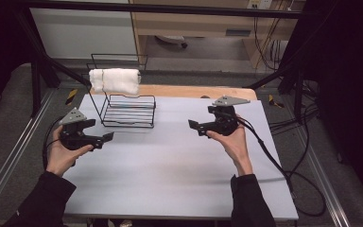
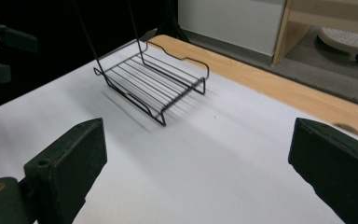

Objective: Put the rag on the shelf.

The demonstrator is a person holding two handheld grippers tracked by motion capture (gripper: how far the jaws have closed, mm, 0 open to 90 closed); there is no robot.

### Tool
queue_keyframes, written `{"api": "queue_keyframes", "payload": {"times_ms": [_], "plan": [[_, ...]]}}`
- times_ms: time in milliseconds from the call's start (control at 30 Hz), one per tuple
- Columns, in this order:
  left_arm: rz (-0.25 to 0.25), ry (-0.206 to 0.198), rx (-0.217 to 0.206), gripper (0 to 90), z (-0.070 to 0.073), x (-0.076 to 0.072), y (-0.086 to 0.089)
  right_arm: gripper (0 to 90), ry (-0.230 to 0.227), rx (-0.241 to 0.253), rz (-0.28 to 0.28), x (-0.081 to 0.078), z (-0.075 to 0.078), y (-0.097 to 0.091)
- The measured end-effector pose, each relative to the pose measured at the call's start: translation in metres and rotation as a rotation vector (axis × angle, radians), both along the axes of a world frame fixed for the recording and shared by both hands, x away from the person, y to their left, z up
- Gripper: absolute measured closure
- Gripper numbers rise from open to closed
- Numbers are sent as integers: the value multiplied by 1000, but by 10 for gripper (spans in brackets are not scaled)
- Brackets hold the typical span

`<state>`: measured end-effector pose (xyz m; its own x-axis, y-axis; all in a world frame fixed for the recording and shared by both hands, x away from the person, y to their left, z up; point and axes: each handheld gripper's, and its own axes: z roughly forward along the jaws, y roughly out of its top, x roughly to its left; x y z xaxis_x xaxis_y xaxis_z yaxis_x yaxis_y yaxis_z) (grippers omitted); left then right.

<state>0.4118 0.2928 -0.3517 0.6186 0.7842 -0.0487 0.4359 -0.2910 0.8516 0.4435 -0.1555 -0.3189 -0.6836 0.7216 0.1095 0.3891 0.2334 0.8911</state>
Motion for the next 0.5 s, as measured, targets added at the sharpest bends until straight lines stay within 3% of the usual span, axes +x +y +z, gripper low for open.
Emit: {"api": "queue_keyframes", "payload": {"times_ms": [267,500], "plan": [[-17,25,17,78,-32,-7,-7,25,55,-3,-32,-15,-35,-40],[-30,33,37,79,-52,-16,-8,16,99,-8,-48,-27,-64,-64]]}}
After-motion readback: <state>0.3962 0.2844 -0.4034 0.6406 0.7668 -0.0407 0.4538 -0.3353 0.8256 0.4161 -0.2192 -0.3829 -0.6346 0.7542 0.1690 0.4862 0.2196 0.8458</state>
